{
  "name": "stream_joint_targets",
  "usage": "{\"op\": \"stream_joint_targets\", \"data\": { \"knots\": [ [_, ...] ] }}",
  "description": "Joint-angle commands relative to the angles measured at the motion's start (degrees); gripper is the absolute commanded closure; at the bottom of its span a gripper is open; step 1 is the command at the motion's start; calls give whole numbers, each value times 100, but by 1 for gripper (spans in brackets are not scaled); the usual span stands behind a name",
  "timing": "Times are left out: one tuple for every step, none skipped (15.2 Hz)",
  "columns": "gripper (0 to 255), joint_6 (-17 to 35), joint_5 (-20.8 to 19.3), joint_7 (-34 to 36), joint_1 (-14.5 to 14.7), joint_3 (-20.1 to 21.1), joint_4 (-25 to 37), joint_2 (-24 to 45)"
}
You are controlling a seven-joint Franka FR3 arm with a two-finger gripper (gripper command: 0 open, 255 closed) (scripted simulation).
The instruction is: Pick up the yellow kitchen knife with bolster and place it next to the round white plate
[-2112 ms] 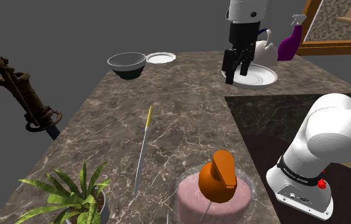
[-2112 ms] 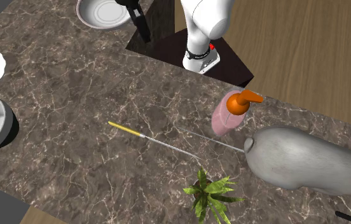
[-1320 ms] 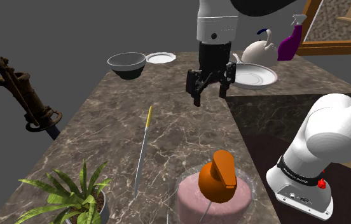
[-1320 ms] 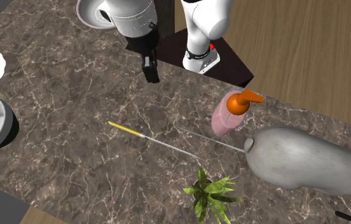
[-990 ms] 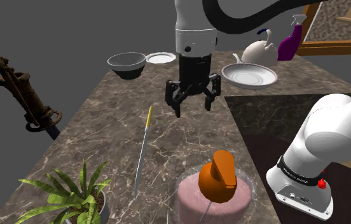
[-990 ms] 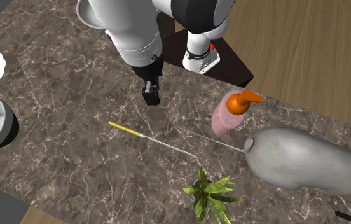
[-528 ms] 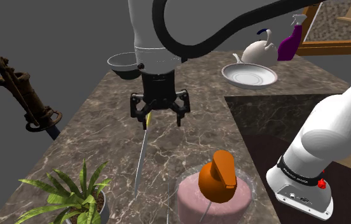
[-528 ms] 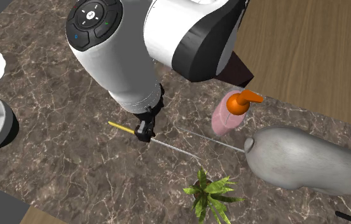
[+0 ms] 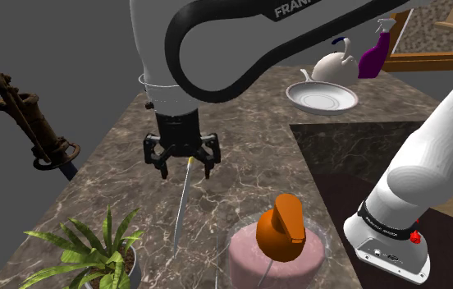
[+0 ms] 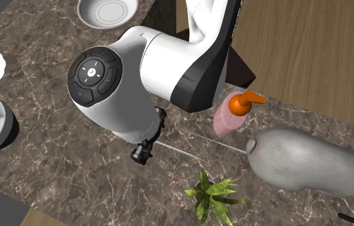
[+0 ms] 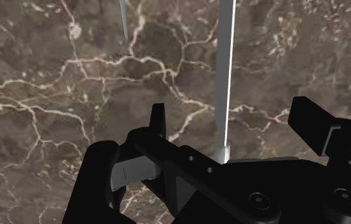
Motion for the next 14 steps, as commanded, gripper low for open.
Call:
{"op": "stream_joint_targets", "data": {
  "knots": [
    [0,163,-42,40,5,34,-101,73],
    [0,242,-60,55,9,49,-154,105],
    [0,366,-91,80,15,73,-235,159],
    [0,366,-91,80,15,73,-235,159],
    [0,366,-91,80,16,73,-235,159],
    [0,366,-91,80,16,73,-235,159],
    [0,366,-91,80,16,73,-235,159],
    [0,366,-91,80,16,73,-235,159],
    [0,366,-91,80,16,73,-235,159],
    [0,366,-91,80,16,73,-235,159],
    [0,365,-91,80,16,73,-235,159],
    [255,365,-91,80,16,73,-235,159],
    [255,365,-91,80,16,73,-235,159],
    [255,366,-91,80,16,73,-235,159]
  ]
}}
